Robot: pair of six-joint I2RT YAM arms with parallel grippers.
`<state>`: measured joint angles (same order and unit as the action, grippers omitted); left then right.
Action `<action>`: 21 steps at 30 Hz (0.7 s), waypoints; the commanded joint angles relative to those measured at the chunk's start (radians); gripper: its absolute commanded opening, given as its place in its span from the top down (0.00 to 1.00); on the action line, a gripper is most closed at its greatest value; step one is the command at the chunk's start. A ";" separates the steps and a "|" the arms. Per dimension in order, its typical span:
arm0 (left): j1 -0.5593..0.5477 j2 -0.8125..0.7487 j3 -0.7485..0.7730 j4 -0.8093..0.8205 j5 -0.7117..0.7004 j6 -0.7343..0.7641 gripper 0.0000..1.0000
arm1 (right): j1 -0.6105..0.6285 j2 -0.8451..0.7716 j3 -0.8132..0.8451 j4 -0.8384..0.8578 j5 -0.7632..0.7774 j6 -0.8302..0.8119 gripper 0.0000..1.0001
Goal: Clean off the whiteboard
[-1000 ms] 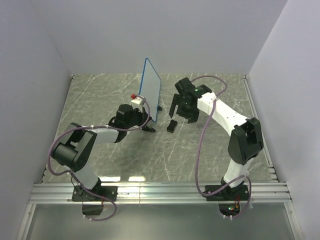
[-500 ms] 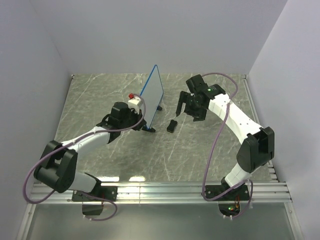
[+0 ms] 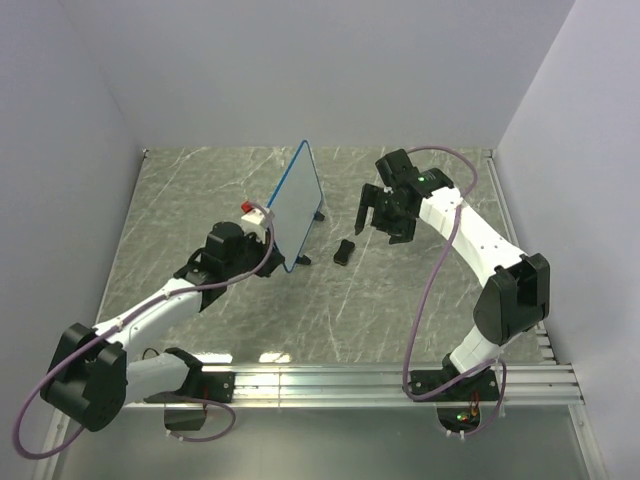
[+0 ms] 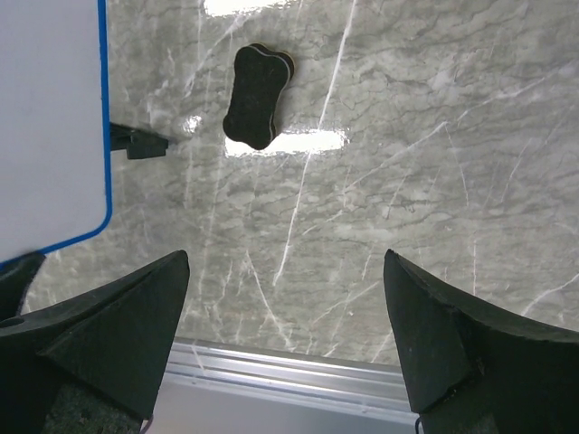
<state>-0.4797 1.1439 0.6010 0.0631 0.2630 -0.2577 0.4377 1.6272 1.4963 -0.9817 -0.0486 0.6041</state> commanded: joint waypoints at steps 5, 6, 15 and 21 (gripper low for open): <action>-0.051 -0.047 -0.079 0.113 0.027 -0.089 1.00 | -0.005 -0.050 -0.041 0.017 -0.008 -0.006 0.06; -0.053 -0.050 -0.098 0.122 0.019 -0.098 1.00 | -0.005 -0.052 -0.045 0.017 -0.008 -0.003 0.06; -0.053 -0.004 -0.151 0.130 -0.001 -0.172 0.93 | -0.005 -0.062 -0.047 0.015 -0.002 0.006 0.06; -0.053 0.004 -0.144 0.078 0.015 -0.187 0.47 | -0.005 -0.063 -0.028 0.020 -0.007 0.022 0.06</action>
<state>-0.5255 1.1435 0.4503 0.1638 0.2462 -0.4240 0.4377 1.6066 1.4506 -0.9794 -0.0536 0.6132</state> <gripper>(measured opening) 0.487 0.942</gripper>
